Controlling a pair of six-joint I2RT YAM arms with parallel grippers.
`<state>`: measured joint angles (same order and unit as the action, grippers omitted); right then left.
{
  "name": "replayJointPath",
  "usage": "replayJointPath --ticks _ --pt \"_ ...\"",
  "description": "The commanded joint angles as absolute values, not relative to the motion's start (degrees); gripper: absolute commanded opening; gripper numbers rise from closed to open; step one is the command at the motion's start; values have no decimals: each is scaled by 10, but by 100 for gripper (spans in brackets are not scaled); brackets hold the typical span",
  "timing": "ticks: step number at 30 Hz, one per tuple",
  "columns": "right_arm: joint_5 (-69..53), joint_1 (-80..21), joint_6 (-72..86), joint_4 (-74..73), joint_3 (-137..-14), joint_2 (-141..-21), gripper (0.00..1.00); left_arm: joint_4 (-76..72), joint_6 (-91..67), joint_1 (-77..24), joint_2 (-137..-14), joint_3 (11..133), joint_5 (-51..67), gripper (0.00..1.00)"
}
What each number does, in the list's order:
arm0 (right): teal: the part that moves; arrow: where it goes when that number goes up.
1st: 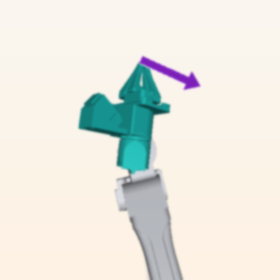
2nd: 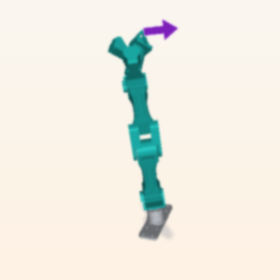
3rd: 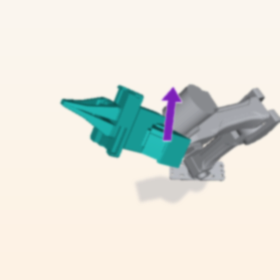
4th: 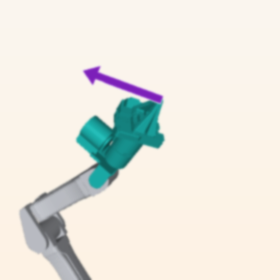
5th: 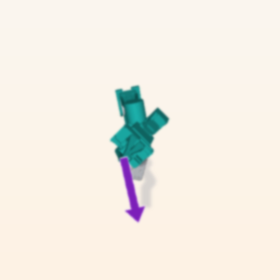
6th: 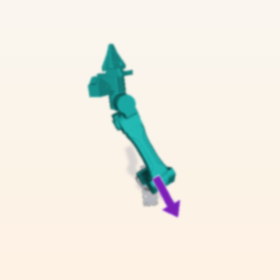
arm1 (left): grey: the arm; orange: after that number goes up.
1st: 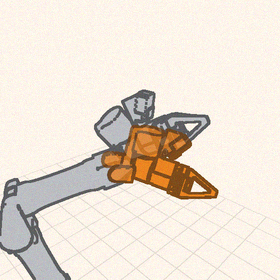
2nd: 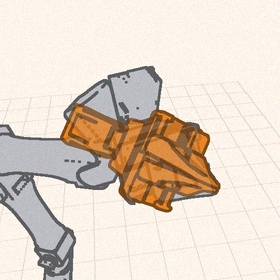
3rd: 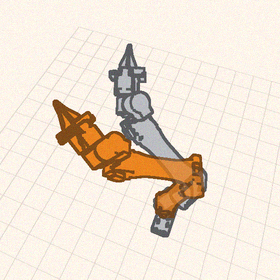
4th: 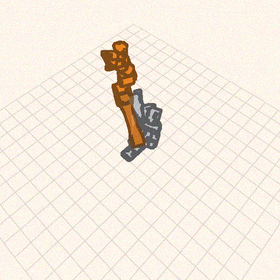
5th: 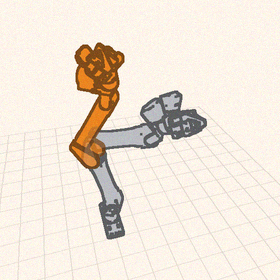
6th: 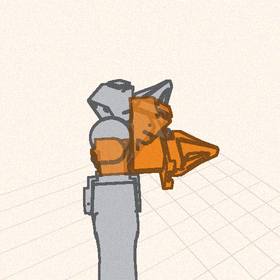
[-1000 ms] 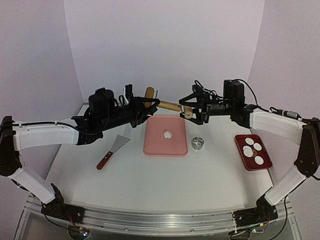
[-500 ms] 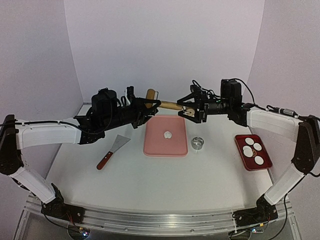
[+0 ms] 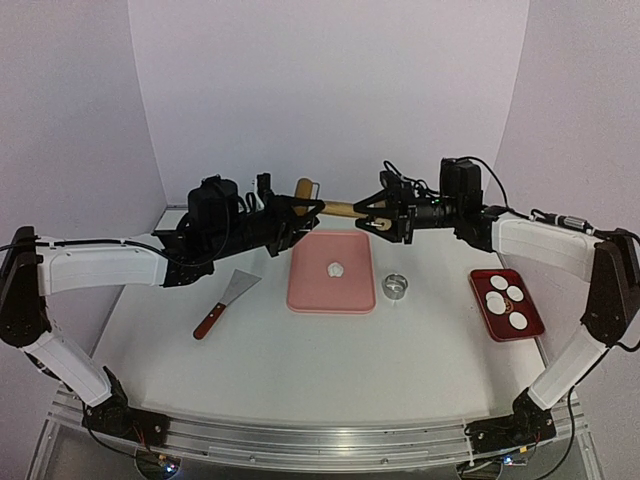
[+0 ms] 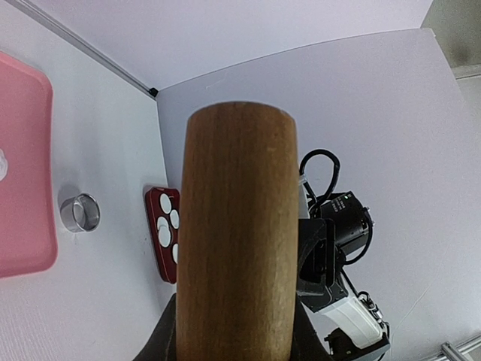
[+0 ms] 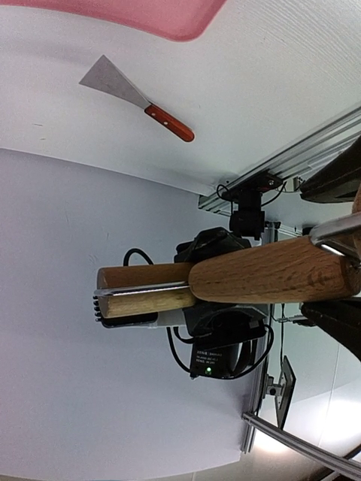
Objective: Roll out the dumpling wrappers from the dough
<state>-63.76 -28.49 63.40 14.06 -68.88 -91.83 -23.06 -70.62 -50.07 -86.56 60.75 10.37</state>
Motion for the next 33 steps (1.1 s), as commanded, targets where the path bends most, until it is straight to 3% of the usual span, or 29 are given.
replayJointPath --ticks 1,8,9,12,17,20,26,33 --pt "-633 -287 614 173 -712 -921 26 -226 -706 -502 -868 633 115 0" --pt "-618 -287 612 172 -710 -917 9 -180 -664 -502 -876 641 142 0" --pt "-614 -287 610 171 -709 -915 6 -163 -651 -502 -877 646 147 4" --pt "-597 -287 596 158 -703 -904 0 -103 -612 -502 -878 662 146 22" --pt "-524 -287 490 12 -724 -875 0 2 -569 -500 -852 679 114 74" --pt "-474 -287 430 -80 -746 -861 0 71 -558 -487 -824 681 90 90" --pt "-397 -287 407 -209 -785 -871 0 231 -549 -414 -824 703 109 94" --pt "-313 -287 428 -303 -820 -901 0 417 -430 -382 -990 861 107 89"
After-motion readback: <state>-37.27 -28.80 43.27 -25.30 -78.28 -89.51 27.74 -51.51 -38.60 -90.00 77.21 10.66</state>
